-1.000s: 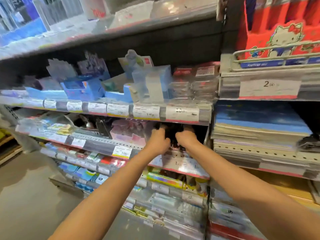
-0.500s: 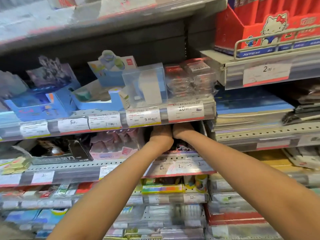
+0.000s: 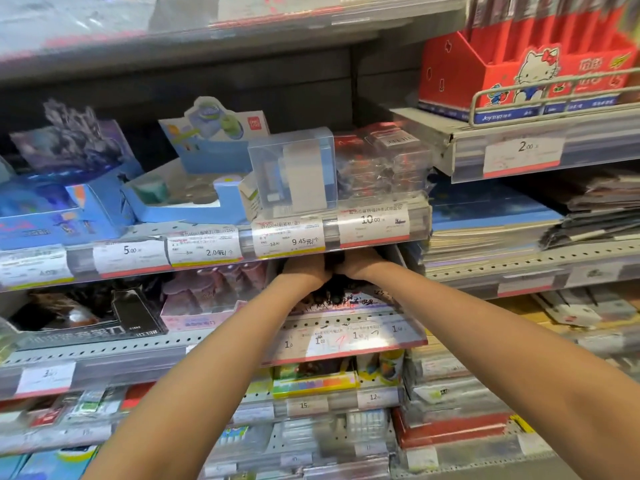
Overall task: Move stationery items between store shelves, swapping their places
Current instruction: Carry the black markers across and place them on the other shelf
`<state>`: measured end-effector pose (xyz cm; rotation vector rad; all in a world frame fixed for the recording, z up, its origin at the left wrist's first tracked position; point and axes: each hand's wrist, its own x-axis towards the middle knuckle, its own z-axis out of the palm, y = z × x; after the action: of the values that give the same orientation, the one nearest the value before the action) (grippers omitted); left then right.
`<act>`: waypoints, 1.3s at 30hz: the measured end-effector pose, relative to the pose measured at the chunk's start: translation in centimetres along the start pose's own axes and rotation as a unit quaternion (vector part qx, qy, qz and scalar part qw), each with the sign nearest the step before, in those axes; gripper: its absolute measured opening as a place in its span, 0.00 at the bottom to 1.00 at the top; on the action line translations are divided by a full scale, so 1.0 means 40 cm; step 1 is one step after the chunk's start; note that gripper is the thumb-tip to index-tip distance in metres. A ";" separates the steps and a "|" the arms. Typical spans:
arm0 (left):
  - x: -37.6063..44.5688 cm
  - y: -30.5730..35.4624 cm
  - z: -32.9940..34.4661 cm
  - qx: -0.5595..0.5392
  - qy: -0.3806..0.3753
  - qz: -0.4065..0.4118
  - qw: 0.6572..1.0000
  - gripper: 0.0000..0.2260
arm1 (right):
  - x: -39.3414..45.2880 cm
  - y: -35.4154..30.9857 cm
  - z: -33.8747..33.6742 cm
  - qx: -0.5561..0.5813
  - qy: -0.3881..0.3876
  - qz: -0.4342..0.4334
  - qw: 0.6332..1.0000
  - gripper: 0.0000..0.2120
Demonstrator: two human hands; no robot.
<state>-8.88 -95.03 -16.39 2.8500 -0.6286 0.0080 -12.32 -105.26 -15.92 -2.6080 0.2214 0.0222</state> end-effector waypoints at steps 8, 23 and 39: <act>-0.006 -0.038 0.018 -0.036 -0.024 0.073 0.996 0.22 | -0.038 0.013 -0.034 0.011 -0.036 -0.027 0.999 0.16; -0.035 -0.089 -0.006 0.004 -0.121 0.070 0.990 0.21 | -0.036 0.063 -0.022 -0.056 -0.118 -0.062 0.989 0.21; -0.071 -0.045 0.004 -0.048 0.008 0.095 0.994 0.13 | -0.055 0.077 0.001 -0.037 -0.032 -0.115 0.992 0.19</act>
<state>-10.70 -92.30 -17.09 2.6849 -0.8712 0.0295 -15.00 -107.53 -17.35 -2.6848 -0.1046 0.0331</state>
